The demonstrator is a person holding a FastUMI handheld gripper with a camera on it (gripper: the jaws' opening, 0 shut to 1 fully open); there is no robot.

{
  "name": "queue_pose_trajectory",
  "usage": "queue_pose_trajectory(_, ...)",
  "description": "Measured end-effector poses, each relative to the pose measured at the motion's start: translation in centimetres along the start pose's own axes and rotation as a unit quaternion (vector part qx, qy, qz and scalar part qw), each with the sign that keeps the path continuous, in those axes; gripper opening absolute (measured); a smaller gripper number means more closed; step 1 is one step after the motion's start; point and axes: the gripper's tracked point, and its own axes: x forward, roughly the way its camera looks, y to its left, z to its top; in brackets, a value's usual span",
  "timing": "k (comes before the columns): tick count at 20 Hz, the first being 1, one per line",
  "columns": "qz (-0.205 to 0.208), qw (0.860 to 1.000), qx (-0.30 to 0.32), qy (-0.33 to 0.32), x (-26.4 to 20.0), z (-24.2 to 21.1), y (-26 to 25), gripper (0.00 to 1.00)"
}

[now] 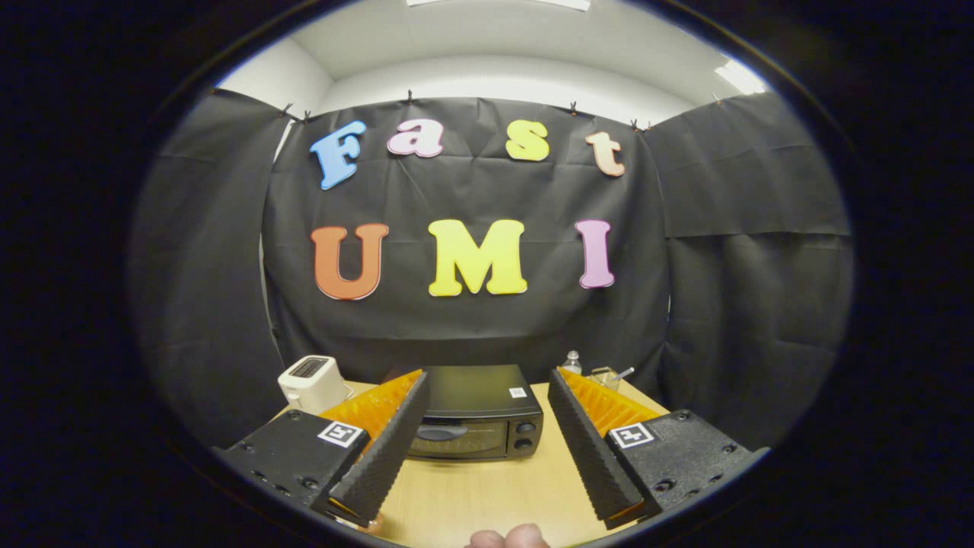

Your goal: Open the toaster oven, put the food inside, and close the toaster oven door.

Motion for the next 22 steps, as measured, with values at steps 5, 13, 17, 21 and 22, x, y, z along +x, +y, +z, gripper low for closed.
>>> queue_pose_trajectory(5,0.014,1.0,0.008,0.022,1.6,-1.4,1.0,1.0)
queue_pose_trajectory(13,0.052,0.996,0.02,0.07,7.7,-4.6,5.1,1.0)
queue_pose_trajectory(17,0.058,0.992,0.008,0.114,12.7,-7.8,6.6,1.0)
queue_pose_trajectory(21,0.065,0.984,-0.002,0.168,17.0,-12.1,7.8,1.0)
queue_pose_trajectory(22,0.062,0.982,-0.007,0.177,17.7,-12.9,7.9,1.0)
